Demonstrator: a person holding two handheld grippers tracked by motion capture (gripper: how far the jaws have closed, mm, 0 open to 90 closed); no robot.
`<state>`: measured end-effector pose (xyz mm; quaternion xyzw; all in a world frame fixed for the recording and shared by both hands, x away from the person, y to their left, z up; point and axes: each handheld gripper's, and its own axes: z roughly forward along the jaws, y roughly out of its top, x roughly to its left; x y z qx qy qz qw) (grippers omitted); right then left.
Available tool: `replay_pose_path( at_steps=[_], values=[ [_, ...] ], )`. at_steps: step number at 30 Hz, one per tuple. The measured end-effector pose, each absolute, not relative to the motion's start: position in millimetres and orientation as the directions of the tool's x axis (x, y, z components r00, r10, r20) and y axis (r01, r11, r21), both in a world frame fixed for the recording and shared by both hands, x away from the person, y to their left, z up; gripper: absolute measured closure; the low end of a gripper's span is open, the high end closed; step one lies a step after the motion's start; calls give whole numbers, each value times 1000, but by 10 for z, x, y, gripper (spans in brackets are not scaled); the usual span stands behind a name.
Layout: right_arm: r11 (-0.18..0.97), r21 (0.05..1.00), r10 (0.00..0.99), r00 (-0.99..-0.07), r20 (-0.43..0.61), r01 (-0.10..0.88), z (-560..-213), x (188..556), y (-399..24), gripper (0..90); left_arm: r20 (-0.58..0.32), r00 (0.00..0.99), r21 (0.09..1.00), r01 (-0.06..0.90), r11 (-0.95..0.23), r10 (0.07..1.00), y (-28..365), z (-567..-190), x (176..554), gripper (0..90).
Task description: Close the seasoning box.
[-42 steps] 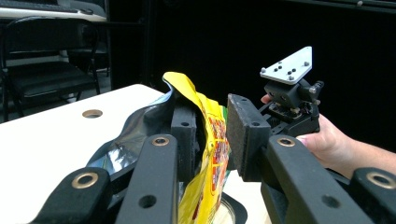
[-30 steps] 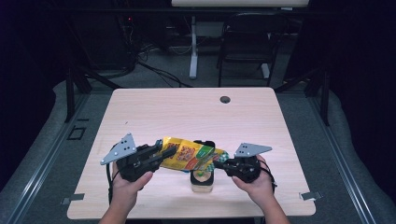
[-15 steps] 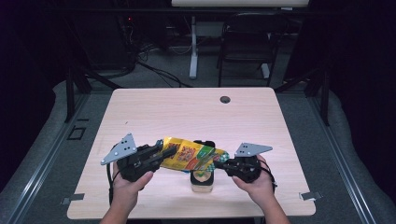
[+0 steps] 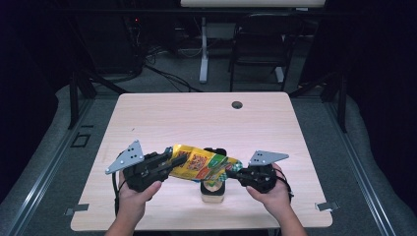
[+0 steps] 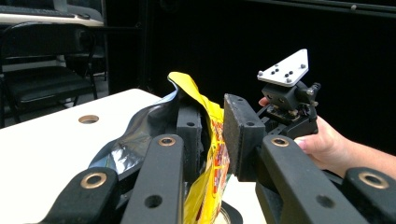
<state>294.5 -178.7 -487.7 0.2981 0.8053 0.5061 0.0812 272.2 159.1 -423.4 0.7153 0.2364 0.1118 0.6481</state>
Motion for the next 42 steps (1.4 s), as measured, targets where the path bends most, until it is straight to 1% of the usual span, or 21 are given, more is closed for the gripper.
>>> replay_pose_path(
  at_steps=[6, 17, 26, 42],
  values=[
    [303, 864, 564, -807, 177, 402, -4875, 2934, -1806, 864, -149, 865, 980, 194, -46, 480, 1583, -4235, 2723, 771],
    [311, 853, 522, -825, 215, 420, -4881, 2925, -1801, 878, -148, 862, 979, 198, -53, 485, 1610, -4221, 2720, 770],
    [333, 847, 539, -820, 190, 415, -4922, 2940, -1794, 867, -150, 863, 978, 202, -58, 483, 1575, -4247, 2732, 779],
    [341, 838, 547, -815, 192, 426, -4953, 2959, -1810, 868, -144, 869, 979, 196, -62, 472, 1514, -4213, 2735, 781]
  ],
)
